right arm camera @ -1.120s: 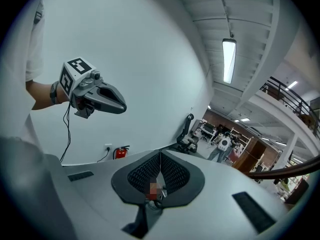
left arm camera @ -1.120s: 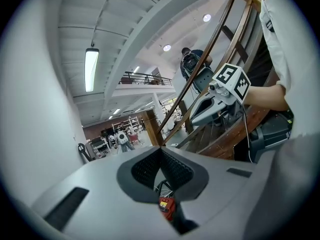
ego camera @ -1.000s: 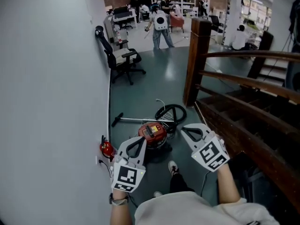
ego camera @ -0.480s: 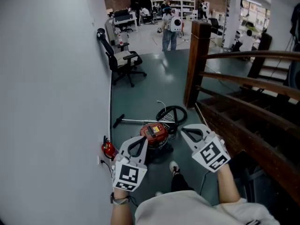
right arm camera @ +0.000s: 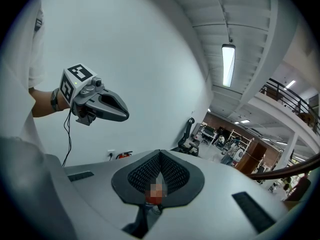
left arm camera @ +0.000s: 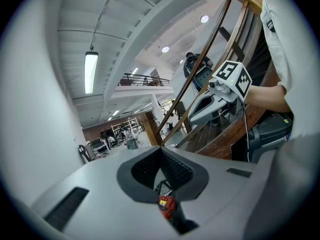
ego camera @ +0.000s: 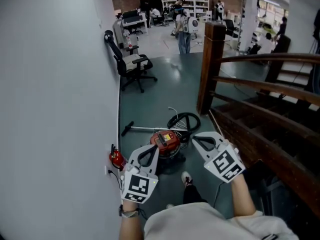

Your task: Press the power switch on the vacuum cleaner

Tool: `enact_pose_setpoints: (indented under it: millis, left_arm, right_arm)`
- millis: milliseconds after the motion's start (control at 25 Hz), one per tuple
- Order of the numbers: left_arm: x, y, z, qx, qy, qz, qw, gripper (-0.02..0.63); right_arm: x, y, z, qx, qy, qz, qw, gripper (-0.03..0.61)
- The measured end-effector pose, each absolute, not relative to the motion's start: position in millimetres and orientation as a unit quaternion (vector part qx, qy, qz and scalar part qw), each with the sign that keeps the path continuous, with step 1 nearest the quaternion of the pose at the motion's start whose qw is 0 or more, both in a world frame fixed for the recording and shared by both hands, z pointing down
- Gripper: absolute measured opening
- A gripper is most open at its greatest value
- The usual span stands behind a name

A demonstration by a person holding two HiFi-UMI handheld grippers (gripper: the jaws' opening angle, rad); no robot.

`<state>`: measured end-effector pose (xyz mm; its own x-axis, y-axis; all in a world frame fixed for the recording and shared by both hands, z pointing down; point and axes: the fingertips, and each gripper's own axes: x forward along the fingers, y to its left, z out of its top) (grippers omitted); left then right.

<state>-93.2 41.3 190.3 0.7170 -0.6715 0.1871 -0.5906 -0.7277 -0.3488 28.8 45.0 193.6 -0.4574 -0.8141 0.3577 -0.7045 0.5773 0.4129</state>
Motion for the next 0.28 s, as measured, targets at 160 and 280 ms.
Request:
enact_pose_setpoints:
  millis: [160,280]
  left_arm:
    - [-92.2,40.8,194.9,-0.917,0.344,-0.156,0.129,-0.002]
    - [-90.4,41.2,195.9,-0.917,0.344,-0.157,0.127,-0.002]
  right_arm:
    - [27.4,43.8,194.2,0.445,-0.850,-0.102,0.264,0.028]
    - [27.1,43.9,195.3,0.442,-0.852,-0.101,0.264,0.028]
